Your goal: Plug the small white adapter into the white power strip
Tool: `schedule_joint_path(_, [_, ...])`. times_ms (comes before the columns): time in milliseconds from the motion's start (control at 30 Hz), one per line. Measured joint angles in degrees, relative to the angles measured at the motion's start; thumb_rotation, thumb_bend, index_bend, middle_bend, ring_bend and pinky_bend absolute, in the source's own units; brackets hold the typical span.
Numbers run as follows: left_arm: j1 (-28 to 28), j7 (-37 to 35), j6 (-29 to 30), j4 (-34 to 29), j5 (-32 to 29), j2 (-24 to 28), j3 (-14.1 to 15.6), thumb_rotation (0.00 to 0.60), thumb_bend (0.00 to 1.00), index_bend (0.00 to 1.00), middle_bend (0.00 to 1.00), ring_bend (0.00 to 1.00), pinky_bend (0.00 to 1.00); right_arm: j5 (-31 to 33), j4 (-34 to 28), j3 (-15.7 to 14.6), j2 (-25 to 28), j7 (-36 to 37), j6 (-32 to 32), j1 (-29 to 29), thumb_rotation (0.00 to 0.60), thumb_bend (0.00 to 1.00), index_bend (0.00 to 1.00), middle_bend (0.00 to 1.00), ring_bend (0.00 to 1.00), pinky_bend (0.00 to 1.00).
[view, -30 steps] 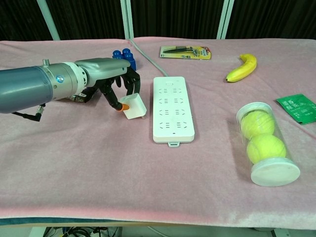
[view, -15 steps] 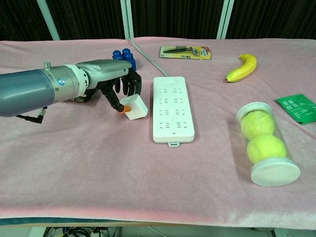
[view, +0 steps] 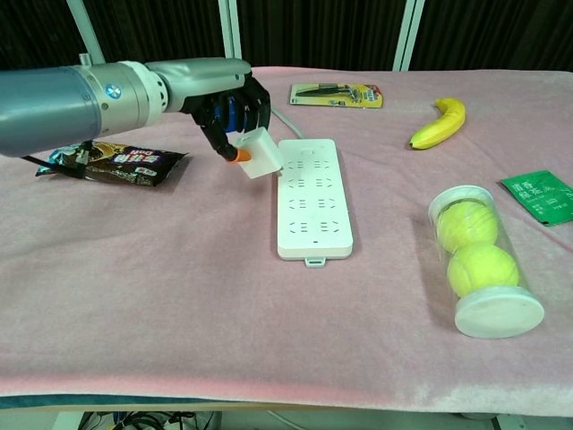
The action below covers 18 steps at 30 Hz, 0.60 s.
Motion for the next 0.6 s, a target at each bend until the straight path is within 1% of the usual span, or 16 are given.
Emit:
schedule_joint_path(167, [-3.71,3.35,-3.55,-1.26,-6.35,1.75,-1.53,0.6,0.39,0.56,0.57,0.38,0.4,0.23,-0.09,-0.01,0.04,-0.17,-0.16,0.0,0.6,0.2,0.03,0.04,0.13,0.15])
schedule_joint_path(267, [-6.94,7.41,-4.98,-1.43,-10.79,2.49,-1.68,0.6,0.39,0.56,0.57,0.38,0.4,0.34,-0.1,0.01,0.07,-0.2,-0.24,0.03,0.6,0.2,0.03,0.04,0.13,0.15])
schedule_joint_path(467, [-13.7,17.42,-5.28,-1.08,-21.44,2.89,-0.3,0.6,0.39,0.59,0.57,0.38,0.39,0.61,-0.21,0.0,0.16,-0.33,-0.54,0.11,0.6,0.2,0.03,0.04,0.13,0.15])
schedule_joint_path(600, [-18.9,23.7,-5.11,-0.53,-29.99,2.54,1.9,0.6,0.4,0.6,0.58,0.38,0.38,0.83,-0.22,0.06,0.19,-0.38,-0.59,0.12,0.6,0.2,0.03,0.04,0.13,0.15])
